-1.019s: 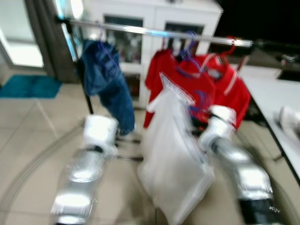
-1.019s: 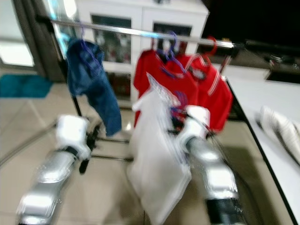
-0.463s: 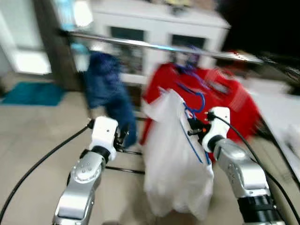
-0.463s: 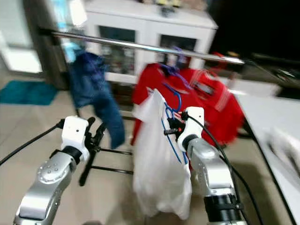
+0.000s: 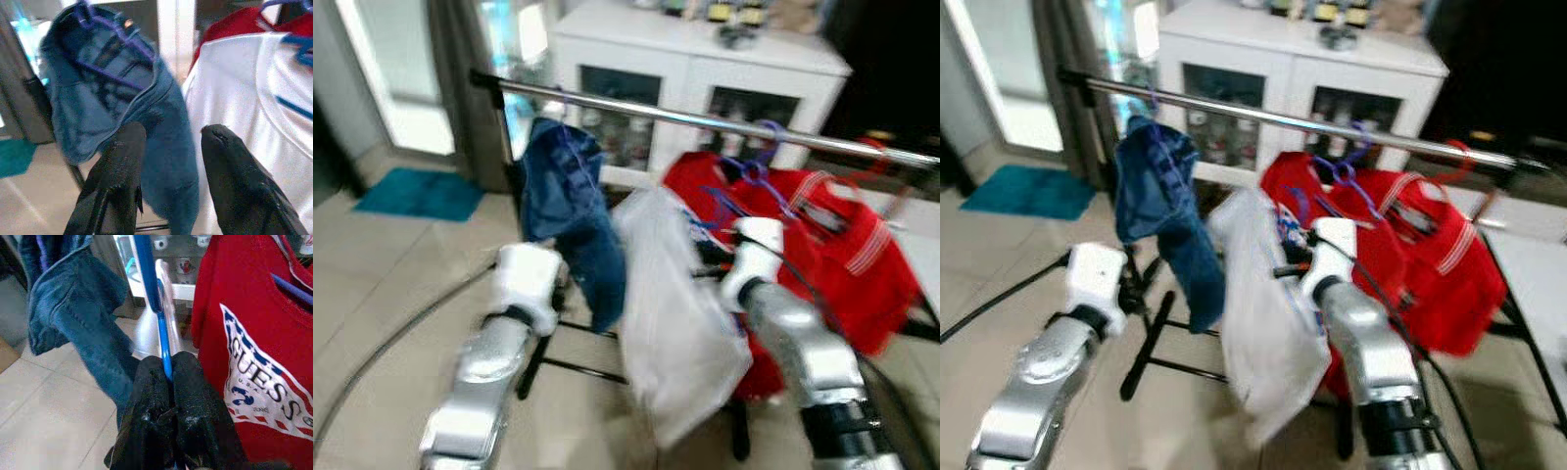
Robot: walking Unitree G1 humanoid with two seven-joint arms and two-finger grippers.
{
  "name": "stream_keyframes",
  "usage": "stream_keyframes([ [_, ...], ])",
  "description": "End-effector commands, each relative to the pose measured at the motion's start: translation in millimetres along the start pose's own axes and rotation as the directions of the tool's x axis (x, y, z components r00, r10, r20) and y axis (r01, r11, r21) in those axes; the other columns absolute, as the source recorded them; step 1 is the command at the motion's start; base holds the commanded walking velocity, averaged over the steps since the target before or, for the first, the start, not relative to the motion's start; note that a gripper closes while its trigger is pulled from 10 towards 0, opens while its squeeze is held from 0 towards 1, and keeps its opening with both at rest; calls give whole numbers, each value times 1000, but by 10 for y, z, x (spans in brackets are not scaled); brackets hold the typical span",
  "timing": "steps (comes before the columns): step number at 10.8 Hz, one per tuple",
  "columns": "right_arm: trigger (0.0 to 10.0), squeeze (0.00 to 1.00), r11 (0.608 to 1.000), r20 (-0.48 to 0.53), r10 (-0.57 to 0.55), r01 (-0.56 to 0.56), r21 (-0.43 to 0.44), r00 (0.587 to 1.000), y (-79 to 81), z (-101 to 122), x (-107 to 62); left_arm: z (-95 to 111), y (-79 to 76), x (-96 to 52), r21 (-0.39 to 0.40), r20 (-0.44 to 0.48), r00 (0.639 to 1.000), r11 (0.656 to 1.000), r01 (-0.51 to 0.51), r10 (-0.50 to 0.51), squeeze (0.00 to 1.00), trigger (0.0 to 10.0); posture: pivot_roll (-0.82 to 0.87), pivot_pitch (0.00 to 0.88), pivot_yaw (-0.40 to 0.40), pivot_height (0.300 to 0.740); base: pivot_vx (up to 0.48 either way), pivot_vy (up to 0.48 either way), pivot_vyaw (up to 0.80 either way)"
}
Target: Hang hanger
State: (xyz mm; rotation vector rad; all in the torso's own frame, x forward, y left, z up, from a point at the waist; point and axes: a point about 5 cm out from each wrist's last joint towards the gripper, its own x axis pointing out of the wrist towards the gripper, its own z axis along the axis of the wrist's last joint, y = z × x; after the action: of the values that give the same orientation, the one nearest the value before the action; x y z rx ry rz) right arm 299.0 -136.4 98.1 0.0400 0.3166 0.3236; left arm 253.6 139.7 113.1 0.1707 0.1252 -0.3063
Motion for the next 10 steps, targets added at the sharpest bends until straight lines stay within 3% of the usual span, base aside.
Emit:
stream_keyframes([
  [1,10000,0,1000,63,22,-21,-19,998,83,139,41,27,91,-23,15,-1,1000,1000,-23,23,0,10000,149,0,-69,740,382,0,0],
  [5,10000,0,995,152,7,9,-104,988,80,403,32,32,60,14,8,10,1000,1000,-1,0,0,10000,135,0,-55,740,378,0,0],
  [7,10000,0,999,240,3,8,-44,971,67,552,10,116,12,18,-67,77,997,998,22,-17,0,10000,147,0,-62,740,0,0,0],
  [8,10000,0,1000,253,4,1,-20,968,69,611,32,168,-35,7,-42,106,992,996,74,-69,0,10000,161,0,-67,740,0,0,0],
  [10,10000,0,999,242,19,-7,-52,970,125,715,149,234,-80,-56,-41,131,980,987,158,-152,0,10000,163,0,-65,740,0,0,0],
])
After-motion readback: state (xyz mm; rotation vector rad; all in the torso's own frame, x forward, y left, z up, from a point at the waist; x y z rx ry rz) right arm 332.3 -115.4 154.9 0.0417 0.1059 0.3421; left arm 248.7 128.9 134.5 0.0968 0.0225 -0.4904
